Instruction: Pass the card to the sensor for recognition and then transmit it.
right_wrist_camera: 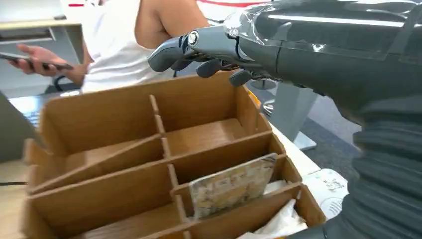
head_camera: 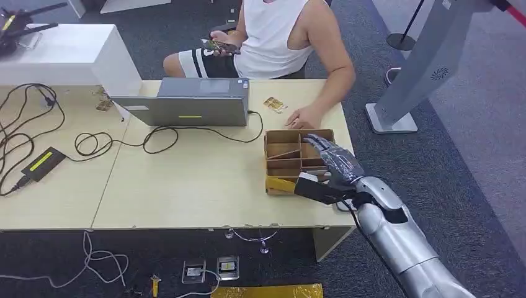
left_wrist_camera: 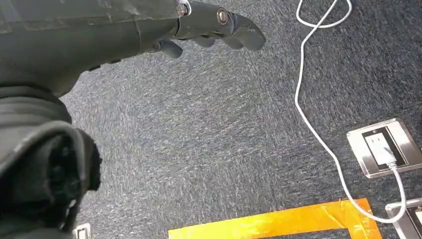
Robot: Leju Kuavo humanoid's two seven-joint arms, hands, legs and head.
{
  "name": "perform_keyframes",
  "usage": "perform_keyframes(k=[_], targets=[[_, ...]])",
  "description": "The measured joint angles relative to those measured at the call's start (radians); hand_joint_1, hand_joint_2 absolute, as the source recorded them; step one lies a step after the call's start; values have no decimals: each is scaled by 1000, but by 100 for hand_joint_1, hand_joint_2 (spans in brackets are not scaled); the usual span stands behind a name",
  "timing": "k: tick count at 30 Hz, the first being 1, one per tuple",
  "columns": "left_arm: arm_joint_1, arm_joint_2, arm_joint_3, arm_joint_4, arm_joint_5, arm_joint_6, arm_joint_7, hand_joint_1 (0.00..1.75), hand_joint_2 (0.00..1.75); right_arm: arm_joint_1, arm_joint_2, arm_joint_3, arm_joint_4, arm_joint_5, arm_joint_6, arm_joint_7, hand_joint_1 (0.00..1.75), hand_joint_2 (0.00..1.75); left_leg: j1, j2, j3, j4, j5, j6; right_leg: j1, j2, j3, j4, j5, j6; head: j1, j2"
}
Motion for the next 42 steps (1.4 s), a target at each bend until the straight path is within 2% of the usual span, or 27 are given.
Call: perform_keyframes(k=[18, 19, 20, 21, 22, 42], targets=[[-1, -1, 0, 0, -11, 1, 2, 0, 0, -17, 2, 1, 102, -23, -30, -16, 0, 175, 0, 0, 0, 0, 0, 0, 0, 0, 0, 0, 0, 0, 0, 0], [-1, -1, 0, 0, -13, 0, 2, 0, 0, -17, 2, 2, 105, -24, -31, -18, 145, 175, 0, 0, 0, 0, 0, 0, 0, 0, 0, 0, 0, 0, 0, 0], [-1, -1, 0, 0, -14, 0, 3, 0, 0, -18, 2, 2, 106, -25, -31, -18, 145, 175, 0, 0, 0, 0, 0, 0, 0, 0, 0, 0, 0, 0, 0, 0], [-2, -1, 0, 0, -14, 0, 3, 0, 0, -19, 3, 3, 111, -27, -32, -19, 168, 175, 0, 0, 0, 0, 0, 0, 0, 0, 0, 0, 0, 0, 0, 0], [-2, -1, 0, 0, -15, 0, 4, 0, 0, -20, 3, 3, 113, -29, -33, -21, 175, 175, 0, 0, 0, 0, 0, 0, 0, 0, 0, 0, 0, 0, 0, 0], [-18, -1, 0, 0, -31, -9, 7, 0, 0, -53, 14, 16, 166, -46, -41, -27, 175, 175, 0, 0, 0, 0, 0, 0, 0, 0, 0, 0, 0, 0, 0, 0]])
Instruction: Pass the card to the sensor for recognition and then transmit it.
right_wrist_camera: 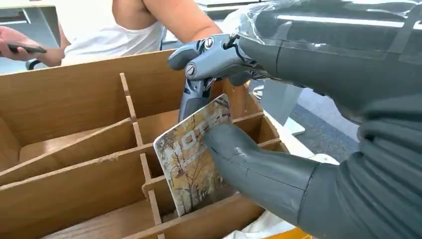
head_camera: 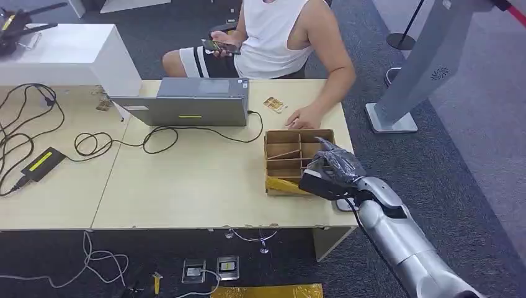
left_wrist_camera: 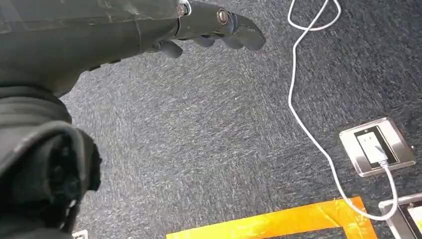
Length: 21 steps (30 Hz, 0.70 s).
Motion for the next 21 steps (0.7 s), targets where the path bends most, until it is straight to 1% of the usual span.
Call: perform_keyframes(k=[9, 13, 14, 17, 21], targets=[[-8, 0, 0, 0, -7, -9, 0, 0, 0, -4, 4, 0, 21, -3, -21, -3, 175, 175, 0, 0, 0, 0, 0, 0, 0, 0, 0, 0, 0, 0, 0, 0], [-10, 0, 0, 0, -11, -9, 0, 0, 0, -8, 8, 1, 37, -6, -46, -8, 175, 175, 0, 0, 0, 0, 0, 0, 0, 0, 0, 0, 0, 0, 0, 0], [-11, 0, 0, 0, -11, -9, 0, 0, 0, -10, 8, 1, 39, -6, -55, -9, 175, 175, 0, 0, 0, 0, 0, 0, 0, 0, 0, 0, 0, 0, 0, 0], [-11, 0, 0, 0, -13, -7, 0, 0, 0, -21, 8, -5, 46, -19, -114, -10, 175, 175, 0, 0, 0, 0, 0, 0, 0, 0, 0, 0, 0, 0, 0, 0], [-11, -2, 0, 0, -21, -1, 0, 0, 0, -75, 6, -30, 50, -45, -182, -15, 175, 175, 0, 1, 0, 0, 0, 0, 0, 1, 0, 0, 0, 0, 0, 0]])
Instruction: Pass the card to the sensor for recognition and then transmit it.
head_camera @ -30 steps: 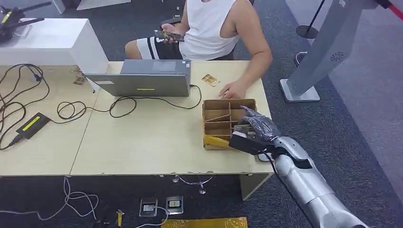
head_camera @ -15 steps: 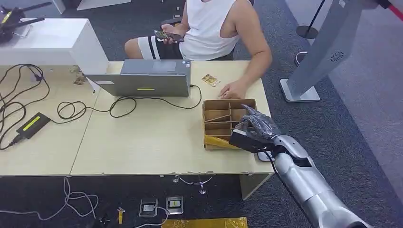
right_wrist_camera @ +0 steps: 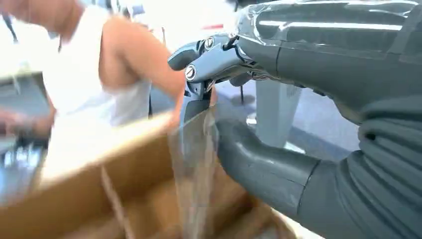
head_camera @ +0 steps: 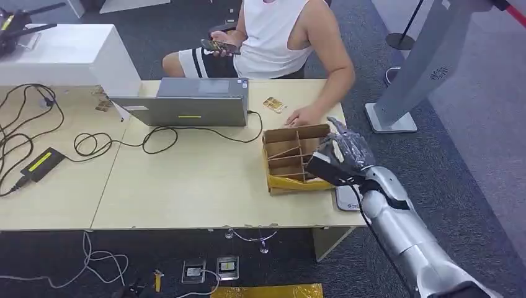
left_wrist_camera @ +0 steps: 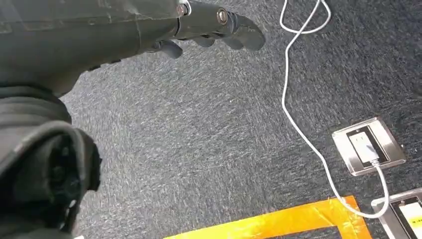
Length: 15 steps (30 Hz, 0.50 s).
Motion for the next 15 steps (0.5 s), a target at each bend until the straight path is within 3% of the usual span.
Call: perform_keyframes(k=[6, 15], targets=[[1, -5, 0, 0, -5, 6, 0, 0, 0, -94, -11, -53, 5, -27, -42, -11, 175, 175, 0, 0, 0, 0, 0, 0, 0, 0, 0, 0, 0, 0, 0, 0], [5, -13, 0, 0, -9, 15, 0, 0, 0, -196, -32, -106, 11, -26, -25, -28, 175, 175, 0, 0, 0, 0, 0, 0, 0, 0, 0, 0, 0, 0, 0, 0]])
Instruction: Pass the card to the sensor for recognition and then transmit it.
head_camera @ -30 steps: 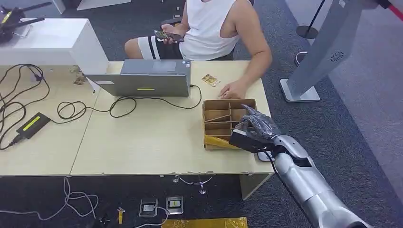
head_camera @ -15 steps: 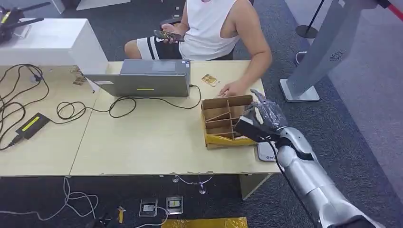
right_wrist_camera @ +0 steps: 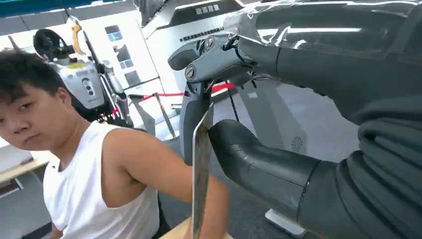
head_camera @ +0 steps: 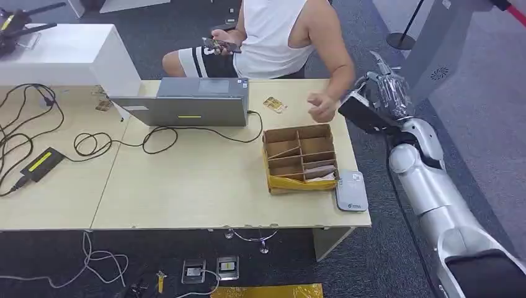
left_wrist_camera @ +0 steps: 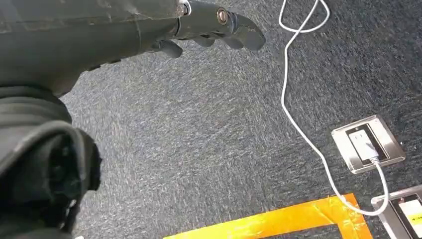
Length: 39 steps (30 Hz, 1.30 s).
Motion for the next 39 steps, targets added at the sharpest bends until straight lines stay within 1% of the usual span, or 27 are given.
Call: perform_keyframes(k=[5, 9, 13, 19, 20, 21, 22, 23, 26, 29, 34, 39], targets=[[0, -3, 0, 0, -14, -5, 0, 0, 0, -48, 1, 2, 23, 26, 16, -17, 175, 175, 0, 0, 0, 0, 0, 0, 0, 0, 0, 0, 0, 0, 0, 0], [-6, -6, 0, 0, -34, -13, 0, 0, 0, -119, 7, 14, 115, 69, 42, -23, 175, 175, 0, 0, 0, 0, 0, 0, 0, -1, 0, 0, 0, 0, 0, 0], [-10, -8, 0, 0, -35, -13, 0, 0, 0, -159, 18, 21, 191, 79, 49, -26, 175, 175, 0, 0, 0, 0, 0, 0, 0, -1, 0, 0, 0, 0, 0, 0], [-14, -10, 0, 0, -44, -19, 1, 0, 0, -195, 31, 45, 294, 119, 53, 2, 175, 175, 0, 0, 0, 0, 0, 0, 0, -1, 0, 0, 0, 0, 0, 0], [-14, -10, 0, 0, -44, -19, 1, 0, 0, -195, 34, 47, 307, 119, 53, 3, 110, 175, 0, 0, 0, 0, 0, 0, 0, -1, 0, 0, 0, 0, 0, 0], [-14, -10, 0, 0, -44, -19, 1, 0, 0, -195, 36, 47, 317, 119, 53, 5, 3, 175, 0, 0, 0, 0, 0, 0, 0, -1, 0, 0, 0, 0, 0, 0], [-14, -10, 0, 0, -43, -19, 1, 0, 0, -195, 37, 50, 330, 119, 53, 6, 3, 175, 0, 0, 0, 0, 0, 0, 0, -1, 0, 0, 0, 0, 0, 0], [-14, -10, 0, 0, -43, -19, 1, 0, 0, -196, 39, 54, 343, 119, 51, 7, 0, 175, 0, 0, 0, 0, 0, 0, 0, -1, 0, 0, 0, 0, 0, 0], [-13, -10, 0, 0, -44, -19, 1, 0, 0, -195, 42, 61, 369, 118, 31, 7, 0, 175, 0, 0, 0, 0, 0, 0, 0, -1, 0, 0, 0, 0, 0, 0], [-11, -9, 0, 0, -44, -18, 1, 0, 0, -196, 43, 64, 385, 102, -9, -15, 0, 175, 0, 0, 0, 0, 0, 0, 0, -1, 0, 0, 0, 0, 0, 0], [-5, -9, 0, 0, -43, -10, 0, 0, 0, -206, 40, 61, 395, 41, -134, -85, 0, 175, 0, 0, 0, 0, 0, 0, 0, -1, 0, 0, 0, 0, 0, 0], [8, -9, 2, 0, -41, 4, -3, 0, 0, -234, 12, 37, 394, -33, -260, -149, 0, 175, 0, 0, 0, 0, 0, 0, 0, -1, 0, 0, 0, 0, 0, 0]])
